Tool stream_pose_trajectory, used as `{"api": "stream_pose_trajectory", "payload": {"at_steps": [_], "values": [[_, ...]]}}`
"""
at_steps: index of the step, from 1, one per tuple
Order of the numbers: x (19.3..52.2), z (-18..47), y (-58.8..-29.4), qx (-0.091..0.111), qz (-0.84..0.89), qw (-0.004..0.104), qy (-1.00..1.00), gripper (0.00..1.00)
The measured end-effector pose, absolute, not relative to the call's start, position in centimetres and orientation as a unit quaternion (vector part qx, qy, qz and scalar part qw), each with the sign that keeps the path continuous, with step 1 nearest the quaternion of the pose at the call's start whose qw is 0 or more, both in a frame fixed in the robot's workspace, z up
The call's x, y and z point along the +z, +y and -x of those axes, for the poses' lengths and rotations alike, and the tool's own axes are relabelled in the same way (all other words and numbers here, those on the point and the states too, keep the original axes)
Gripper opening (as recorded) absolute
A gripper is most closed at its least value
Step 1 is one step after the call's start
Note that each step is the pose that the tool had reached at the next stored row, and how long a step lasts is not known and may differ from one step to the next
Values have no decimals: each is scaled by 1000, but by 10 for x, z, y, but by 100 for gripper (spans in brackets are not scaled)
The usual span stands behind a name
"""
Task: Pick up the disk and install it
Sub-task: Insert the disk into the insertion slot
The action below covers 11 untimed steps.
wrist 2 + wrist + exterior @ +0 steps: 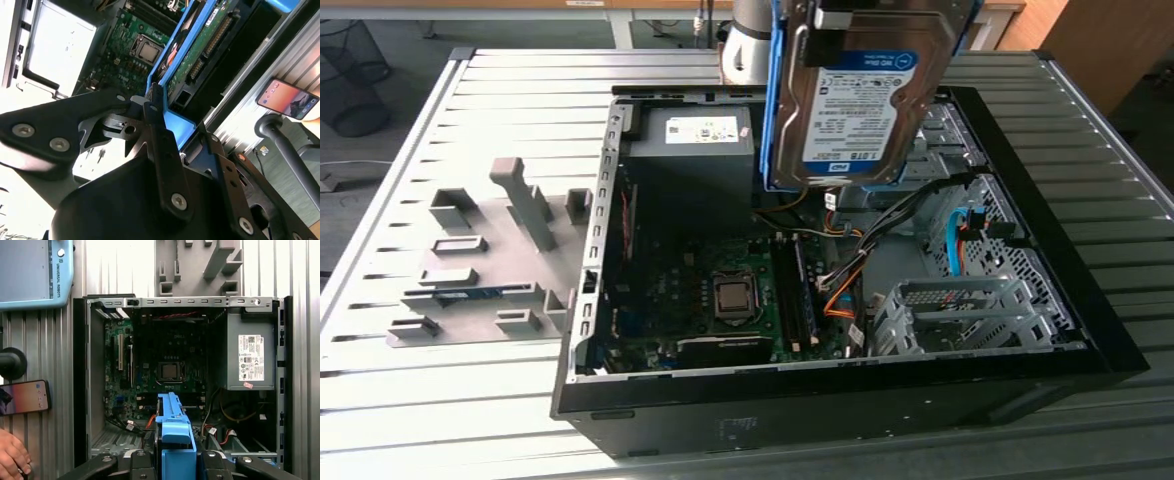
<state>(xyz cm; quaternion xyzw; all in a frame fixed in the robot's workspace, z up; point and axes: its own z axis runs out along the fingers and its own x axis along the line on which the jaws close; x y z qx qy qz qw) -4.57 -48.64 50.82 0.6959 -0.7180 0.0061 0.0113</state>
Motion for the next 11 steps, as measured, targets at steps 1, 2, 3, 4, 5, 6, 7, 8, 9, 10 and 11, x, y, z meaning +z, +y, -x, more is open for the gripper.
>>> {"api": "stream_pose_trajectory", "payload": {"at_steps": [1,2,3,4,5,6,7,8,9,10,11], "values": [[508,44,-486,6,-696,11,-718,37],[508,43,-487,6,-696,11,-718,37],[508,41,-487,6,-696,11,-718,37],[508,40,-487,6,-696,11,-718,37],[508,40,-488,6,-696,11,-718,37],[507,40,-490,6,-696,11,-718,37],[507,39,-492,6,-696,11,-718,37],[507,39,-495,6,-696,11,-718,37],[506,39,-498,6,-696,11,-718,37],[506,39,-501,6,-696,11,-718,37],[505,39,-504,6,-696,11,-718,37]]}}
